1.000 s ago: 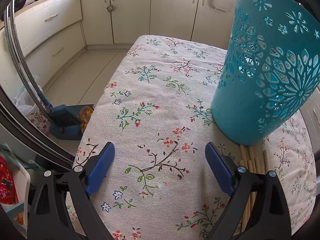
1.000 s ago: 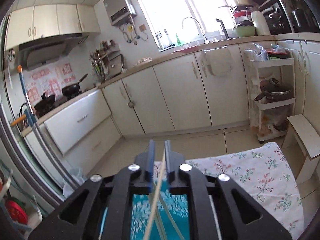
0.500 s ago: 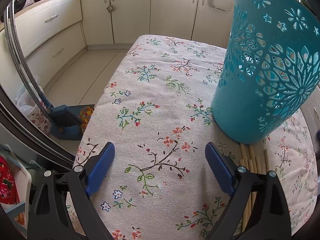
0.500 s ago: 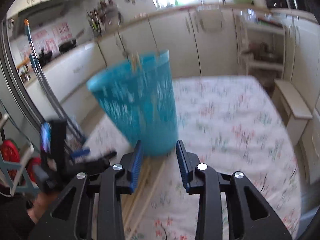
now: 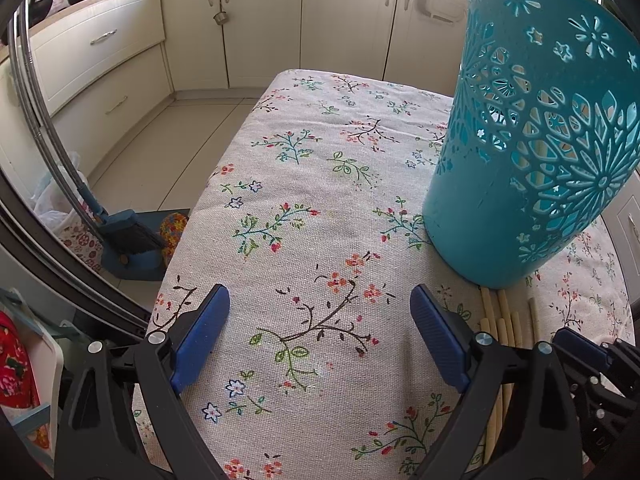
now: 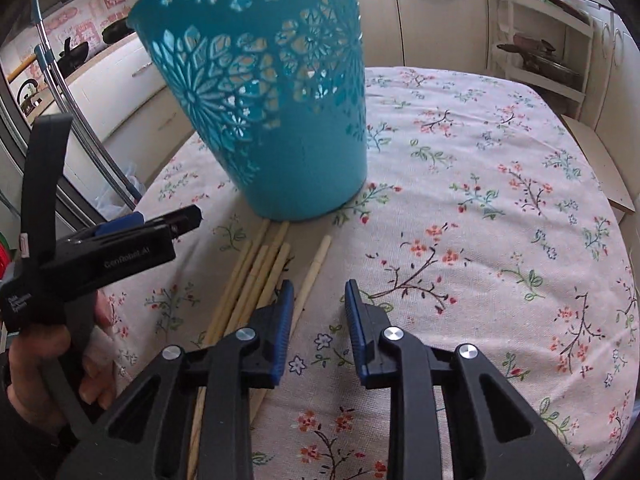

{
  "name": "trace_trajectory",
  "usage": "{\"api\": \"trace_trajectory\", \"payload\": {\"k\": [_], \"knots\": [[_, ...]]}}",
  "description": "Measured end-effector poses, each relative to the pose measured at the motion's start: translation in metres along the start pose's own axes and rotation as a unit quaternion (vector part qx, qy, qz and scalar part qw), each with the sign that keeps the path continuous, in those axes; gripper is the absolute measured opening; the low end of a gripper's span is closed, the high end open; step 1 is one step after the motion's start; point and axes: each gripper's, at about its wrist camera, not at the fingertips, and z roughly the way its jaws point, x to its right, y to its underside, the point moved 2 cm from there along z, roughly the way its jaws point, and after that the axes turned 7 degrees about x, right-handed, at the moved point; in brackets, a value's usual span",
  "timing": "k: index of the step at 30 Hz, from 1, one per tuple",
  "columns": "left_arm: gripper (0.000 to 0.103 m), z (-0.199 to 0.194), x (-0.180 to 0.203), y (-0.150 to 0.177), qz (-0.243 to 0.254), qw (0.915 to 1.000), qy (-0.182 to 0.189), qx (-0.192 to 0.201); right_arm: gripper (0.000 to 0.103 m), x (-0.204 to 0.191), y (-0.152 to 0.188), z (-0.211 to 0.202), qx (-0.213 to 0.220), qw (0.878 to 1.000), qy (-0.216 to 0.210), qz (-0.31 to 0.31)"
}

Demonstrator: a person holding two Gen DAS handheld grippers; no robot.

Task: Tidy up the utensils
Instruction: 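Move the left tool to the chopstick bundle and close on one chopstick, then lift the chopstick with the left tool over the teal cup and release it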

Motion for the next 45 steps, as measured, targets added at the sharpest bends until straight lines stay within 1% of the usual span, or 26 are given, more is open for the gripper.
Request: {"api": "trace_trajectory", "payload": {"k": [3,5,7,9,13,18,21,23,26,29,31,32,34,35,36,37,39,42,45], "knots": [[0.088,-0.001,0.0,0.0,0.001,1.0,-0.002,-0.001,0.027,-0.004,0.0,0.003,0.003,1.0,0.006,-0.016],[0.088,-0.004,0.001,0.002,0.004,1.0,0.005,-0.003,0.023,-0.007,0.001,0.003,0.003,0.999,0.02,-0.038],[0.088,-0.011,0.007,0.006,0.008,0.9995,0.027,-0.012,0.012,-0.005,0.0,0.003,-0.001,0.999,0.024,-0.04],[0.088,-0.021,0.015,0.013,0.015,0.9986,0.048,-0.017,0.01,0.0,-0.001,0.002,-0.005,0.999,0.023,-0.03],[0.088,-0.034,0.038,0.025,0.051,0.9962,0.066,-0.022,0.01,0.005,-0.002,-0.001,-0.009,1.0,0.015,-0.014],[0.088,-0.032,0.052,0.031,0.064,0.9957,0.054,-0.039,0.01,0.007,-0.001,-0.004,-0.016,1.0,0.006,-0.004],[0.088,-0.033,0.055,0.034,0.073,0.9957,0.043,-0.037,0.01,0.009,-0.002,-0.004,-0.019,1.0,0.002,0.001],[0.088,-0.034,0.06,0.036,0.093,0.9943,0.03,-0.043,0.01,0.009,-0.002,-0.004,-0.021,1.0,0.001,0.003],[0.085,-0.036,0.061,0.036,0.087,0.9945,0.03,-0.051,0.01,0.01,-0.001,-0.005,-0.024,1.0,-0.003,0.006],[0.076,-0.038,0.061,0.034,0.086,0.9944,0.032,-0.053,0.01,0.011,-0.002,-0.006,-0.026,1.0,-0.004,0.008],[0.059,-0.038,0.064,0.03,0.091,0.9937,0.038,-0.053,0.01,0.013,-0.002,-0.007,-0.026,1.0,-0.006,0.009],[0.054,-0.038,0.066,0.029,0.094,0.993,0.046,-0.053,0.01,0.013,-0.002,-0.007,-0.026,1.0,-0.007,0.01],[0.028,-0.037,0.071,0.027,0.101,0.9916,0.059,-0.056,0.01,0.011,-0.001,-0.006,-0.025,1.0,-0.005,0.009],[0.022,-0.037,0.072,0.026,0.102,0.9907,0.068,-0.059,0.01,0.011,-0.001,-0.006,-0.023,1.0,-0.004,0.008],[0.012,-0.037,0.072,0.026,0.1,0.9901,0.075,-0.063,0.01,0.011,-0.001,-0.006,-0.023,1.0,-0.004,0.008],[0.007,-0.037,0.072,0.025,0.095,0.9894,0.085,-0.069,0.01,0.01,-0.001,-0.005,-0.022,1.0,-0.003,0.007],[0.005,-0.035,0.068,0.024,0.084,0.9886,0.098,-0.078,0.01,0.011,-0.002,-0.005,-0.019,1.0,-0.002,0.006],[0.005,-0.035,0.052,0.021,0.051,0.9881,0.112,-0.092,0.01,0.011,-0.001,-0.004,-0.017,1.0,0.0,0.003],[0.005,-0.042,0.036,0.014,0.028,0.9887,0.118,-0.088,0.01,0.01,-0.001,-0.005,-0.016,1.0,0.001,0.003]]}}
